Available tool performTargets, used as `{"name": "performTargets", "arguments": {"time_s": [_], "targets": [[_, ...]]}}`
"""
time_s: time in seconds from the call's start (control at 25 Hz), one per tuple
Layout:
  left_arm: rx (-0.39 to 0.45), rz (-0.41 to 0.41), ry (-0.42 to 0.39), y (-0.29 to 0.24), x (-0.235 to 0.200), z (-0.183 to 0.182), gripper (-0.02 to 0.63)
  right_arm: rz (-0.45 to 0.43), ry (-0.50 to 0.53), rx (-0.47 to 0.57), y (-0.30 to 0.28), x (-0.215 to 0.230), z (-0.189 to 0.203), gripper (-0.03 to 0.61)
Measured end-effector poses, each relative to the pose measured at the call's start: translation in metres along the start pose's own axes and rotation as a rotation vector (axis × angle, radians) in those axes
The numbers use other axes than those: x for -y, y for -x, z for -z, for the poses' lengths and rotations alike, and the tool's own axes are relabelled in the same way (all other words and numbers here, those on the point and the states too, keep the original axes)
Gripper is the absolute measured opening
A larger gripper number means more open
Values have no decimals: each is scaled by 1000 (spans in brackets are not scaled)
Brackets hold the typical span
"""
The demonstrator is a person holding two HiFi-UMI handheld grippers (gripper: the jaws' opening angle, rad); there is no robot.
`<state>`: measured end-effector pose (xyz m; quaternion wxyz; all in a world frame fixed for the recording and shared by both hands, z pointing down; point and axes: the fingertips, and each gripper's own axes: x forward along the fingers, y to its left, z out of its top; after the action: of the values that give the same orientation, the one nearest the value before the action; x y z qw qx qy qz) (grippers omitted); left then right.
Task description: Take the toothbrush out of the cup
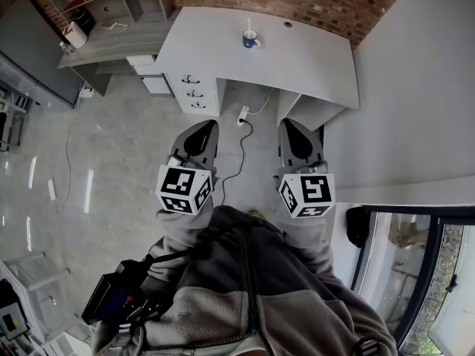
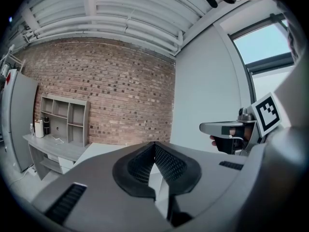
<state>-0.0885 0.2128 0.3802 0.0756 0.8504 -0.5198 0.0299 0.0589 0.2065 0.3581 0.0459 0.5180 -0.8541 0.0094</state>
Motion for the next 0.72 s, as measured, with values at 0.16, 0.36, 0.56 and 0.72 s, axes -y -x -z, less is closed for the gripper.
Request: {"name": "performTargets", "arguments": {"time_s": [0.16,0.36,0.56,0.72], "targets": [[-1,-3,0,-11,-17,0,3,-9,4,-5,-23,-3,2,0],[-11,-7,5,-24,-26,13,3,0,10,-30,-36,0,16,0],[-8,5,23,-22,-23,18,3,12,10,-54,-33,1,23,0],[-11,0,33,-25,-23,18,3,2,5,-68,-37,4,23,0]]}}
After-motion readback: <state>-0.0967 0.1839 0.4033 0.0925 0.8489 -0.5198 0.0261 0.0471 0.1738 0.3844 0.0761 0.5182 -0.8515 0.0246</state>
